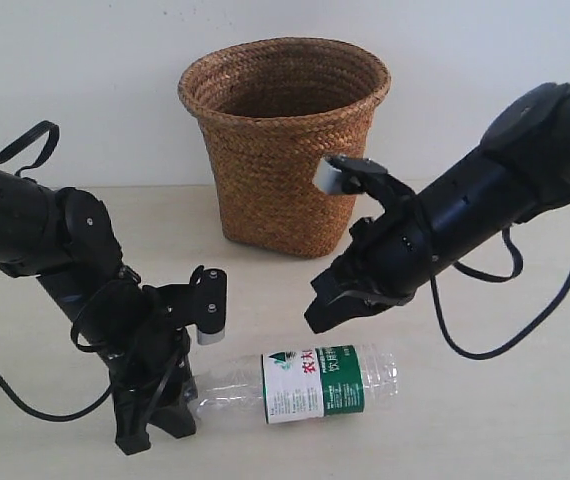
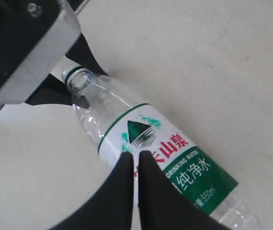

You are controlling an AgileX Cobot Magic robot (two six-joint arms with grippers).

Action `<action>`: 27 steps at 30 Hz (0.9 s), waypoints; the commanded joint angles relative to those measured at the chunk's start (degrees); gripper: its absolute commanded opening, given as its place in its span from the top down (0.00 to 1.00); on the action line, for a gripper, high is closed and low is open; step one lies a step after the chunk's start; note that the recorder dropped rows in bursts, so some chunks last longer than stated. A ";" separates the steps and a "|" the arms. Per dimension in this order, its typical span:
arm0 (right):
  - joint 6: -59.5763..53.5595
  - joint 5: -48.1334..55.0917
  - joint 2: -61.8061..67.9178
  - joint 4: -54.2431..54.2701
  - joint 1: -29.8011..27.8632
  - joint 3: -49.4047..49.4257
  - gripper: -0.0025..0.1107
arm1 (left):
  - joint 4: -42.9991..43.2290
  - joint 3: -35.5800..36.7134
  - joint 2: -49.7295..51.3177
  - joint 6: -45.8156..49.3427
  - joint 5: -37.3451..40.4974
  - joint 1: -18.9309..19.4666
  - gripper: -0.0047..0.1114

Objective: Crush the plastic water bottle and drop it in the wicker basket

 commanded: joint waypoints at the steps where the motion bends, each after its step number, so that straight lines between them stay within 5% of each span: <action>1: 2.35 2.43 4.70 0.39 0.83 -2.56 0.98 | -0.93 0.22 0.39 -0.72 -1.24 -0.35 0.93; 27: 13.57 -1.78 10.39 -9.41 7.38 -7.76 0.98 | -2.67 0.22 0.63 -0.72 -2.14 -0.35 0.93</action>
